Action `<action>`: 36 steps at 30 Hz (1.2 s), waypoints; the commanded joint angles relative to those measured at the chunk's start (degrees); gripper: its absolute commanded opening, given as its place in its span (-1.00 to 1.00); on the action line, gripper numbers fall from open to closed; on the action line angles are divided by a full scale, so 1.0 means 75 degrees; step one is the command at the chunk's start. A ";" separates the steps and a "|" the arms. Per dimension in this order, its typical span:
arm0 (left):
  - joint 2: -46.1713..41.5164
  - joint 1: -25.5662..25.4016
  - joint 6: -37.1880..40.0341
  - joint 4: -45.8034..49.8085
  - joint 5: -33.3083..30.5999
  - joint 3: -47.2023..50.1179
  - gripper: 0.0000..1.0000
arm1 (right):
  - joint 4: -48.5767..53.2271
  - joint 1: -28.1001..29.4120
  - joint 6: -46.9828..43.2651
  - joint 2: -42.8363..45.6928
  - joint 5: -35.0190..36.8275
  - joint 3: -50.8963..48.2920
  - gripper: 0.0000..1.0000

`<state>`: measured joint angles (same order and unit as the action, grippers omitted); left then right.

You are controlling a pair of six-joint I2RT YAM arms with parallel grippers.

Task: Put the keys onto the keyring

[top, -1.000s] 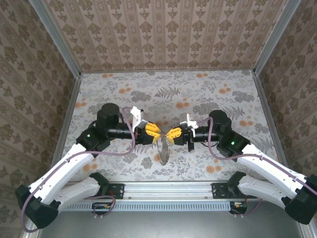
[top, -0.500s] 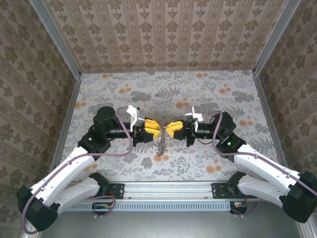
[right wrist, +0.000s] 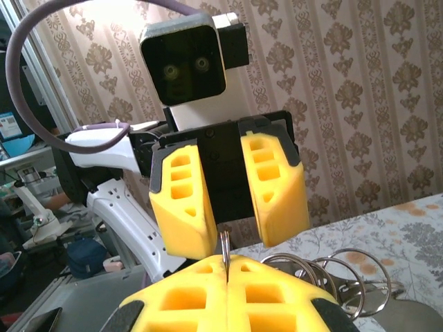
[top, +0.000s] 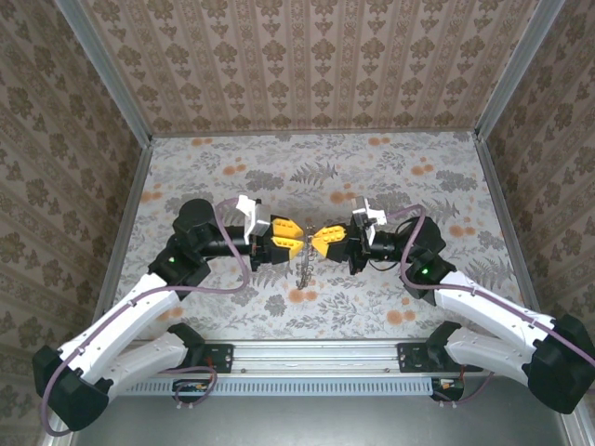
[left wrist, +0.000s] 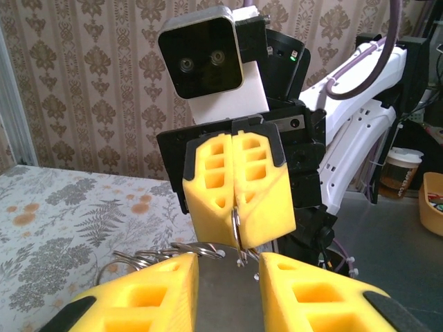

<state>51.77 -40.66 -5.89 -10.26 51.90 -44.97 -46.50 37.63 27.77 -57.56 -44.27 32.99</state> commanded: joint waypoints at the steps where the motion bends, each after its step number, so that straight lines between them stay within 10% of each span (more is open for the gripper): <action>1: 0.0087 -0.0134 -0.0061 -0.0396 0.0137 -0.0038 -0.40 | -0.1092 -0.0001 0.0445 -0.0013 0.0326 -0.0167 -1.00; 33: 0.0475 -0.0457 0.0049 -0.0583 -0.0305 -0.0136 -1.00 | -0.0894 0.0220 -0.0003 0.0093 0.0711 -0.0504 -0.98; 36: 0.0283 -0.0406 0.0598 0.0460 -0.1060 -0.0227 -1.00 | 0.0603 0.0215 -0.0473 0.0571 0.0885 -0.0338 -0.34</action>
<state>55.44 -43.53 -5.58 -12.25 49.04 -45.06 -51.51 38.52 28.25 -56.51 -39.11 28.64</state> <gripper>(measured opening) 0.061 0.270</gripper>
